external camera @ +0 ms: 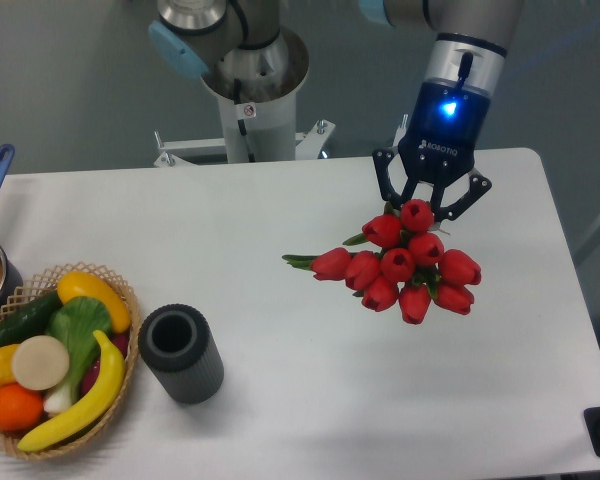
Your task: Insert the flowers into the vase
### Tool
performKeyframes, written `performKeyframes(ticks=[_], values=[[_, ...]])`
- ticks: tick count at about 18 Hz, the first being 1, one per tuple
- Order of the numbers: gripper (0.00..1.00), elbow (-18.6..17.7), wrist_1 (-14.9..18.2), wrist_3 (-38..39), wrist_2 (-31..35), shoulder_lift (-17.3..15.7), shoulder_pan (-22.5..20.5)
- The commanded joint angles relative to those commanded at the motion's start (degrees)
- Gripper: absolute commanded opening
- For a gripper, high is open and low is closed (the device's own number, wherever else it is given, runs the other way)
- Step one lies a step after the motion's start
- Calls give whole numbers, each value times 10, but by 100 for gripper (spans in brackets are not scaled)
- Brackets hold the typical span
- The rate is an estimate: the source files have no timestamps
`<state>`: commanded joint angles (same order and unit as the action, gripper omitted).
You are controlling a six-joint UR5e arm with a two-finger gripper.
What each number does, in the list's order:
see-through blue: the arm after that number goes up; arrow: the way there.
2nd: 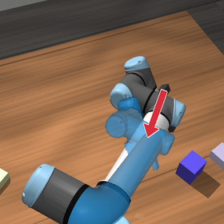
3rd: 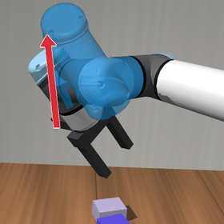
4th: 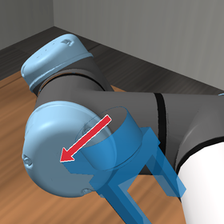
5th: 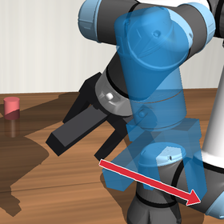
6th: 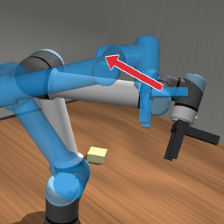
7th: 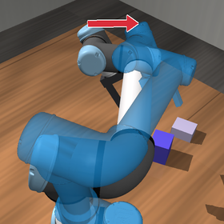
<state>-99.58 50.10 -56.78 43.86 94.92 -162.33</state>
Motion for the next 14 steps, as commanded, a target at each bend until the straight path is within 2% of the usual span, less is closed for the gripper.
performKeyframes(ticks=[3, 6, 14], values=[[31, 2, 0, 0, 0, -3, 1], [31, 25, 0, 31, 1, 6, 4], [31, 27, -1, 40, 2, 7, 6]])
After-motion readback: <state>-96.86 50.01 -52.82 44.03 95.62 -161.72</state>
